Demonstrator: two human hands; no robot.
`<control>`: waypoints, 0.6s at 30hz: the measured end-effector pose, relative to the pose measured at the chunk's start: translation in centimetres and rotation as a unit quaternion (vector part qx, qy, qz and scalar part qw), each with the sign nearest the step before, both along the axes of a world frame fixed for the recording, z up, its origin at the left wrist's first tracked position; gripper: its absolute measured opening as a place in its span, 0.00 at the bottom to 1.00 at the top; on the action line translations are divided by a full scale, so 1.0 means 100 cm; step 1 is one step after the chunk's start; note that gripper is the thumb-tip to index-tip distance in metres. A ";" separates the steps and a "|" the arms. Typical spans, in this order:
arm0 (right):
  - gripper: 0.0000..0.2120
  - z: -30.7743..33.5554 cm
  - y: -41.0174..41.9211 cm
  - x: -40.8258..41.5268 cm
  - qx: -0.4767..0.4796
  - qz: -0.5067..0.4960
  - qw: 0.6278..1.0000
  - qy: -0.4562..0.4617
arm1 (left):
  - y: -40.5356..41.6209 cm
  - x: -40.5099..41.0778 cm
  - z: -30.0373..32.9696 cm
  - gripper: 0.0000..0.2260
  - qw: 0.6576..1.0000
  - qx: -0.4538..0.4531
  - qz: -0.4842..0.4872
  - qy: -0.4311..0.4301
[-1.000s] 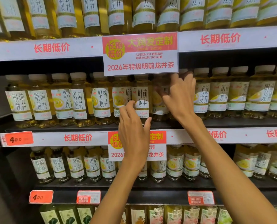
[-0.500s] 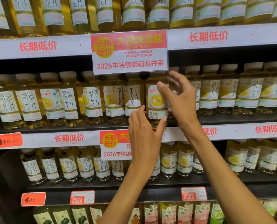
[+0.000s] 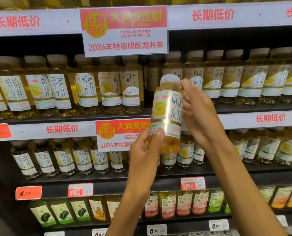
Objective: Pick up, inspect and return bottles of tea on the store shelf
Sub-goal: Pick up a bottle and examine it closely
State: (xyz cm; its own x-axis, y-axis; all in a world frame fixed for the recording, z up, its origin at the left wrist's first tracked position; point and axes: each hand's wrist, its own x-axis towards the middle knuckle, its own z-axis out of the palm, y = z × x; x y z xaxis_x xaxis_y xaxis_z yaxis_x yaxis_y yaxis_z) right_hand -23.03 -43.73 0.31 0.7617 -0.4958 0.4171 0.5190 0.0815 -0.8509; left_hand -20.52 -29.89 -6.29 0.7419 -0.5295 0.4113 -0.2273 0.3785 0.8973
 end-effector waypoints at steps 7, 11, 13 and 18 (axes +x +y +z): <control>0.18 -0.026 0.001 -0.011 0.003 0.103 0.994 0.035 | 0.018 -0.015 -0.029 0.23 0.977 -0.020 -0.112 0.182; 0.21 -0.048 0.013 -0.017 0.005 0.124 0.991 0.043 | 0.025 -0.011 -0.041 0.31 0.968 -0.005 -0.125 0.218; 0.20 -0.058 0.020 -0.017 0.042 0.133 0.990 0.037 | 0.030 -0.014 -0.049 0.29 0.963 -0.005 -0.159 0.219; 0.22 -0.069 0.028 -0.015 0.171 0.181 0.967 0.053 | 0.034 -0.023 -0.060 0.28 0.941 -0.003 -0.235 0.245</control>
State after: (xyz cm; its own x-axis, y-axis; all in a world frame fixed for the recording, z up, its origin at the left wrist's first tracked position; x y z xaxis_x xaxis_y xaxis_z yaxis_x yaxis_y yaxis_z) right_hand -24.49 -40.88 -6.60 0.9404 -0.2844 0.1862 0.3158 0.5282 -0.7882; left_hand -22.87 -26.47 -12.30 0.5272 -0.8455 0.0844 0.4070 0.3385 0.8484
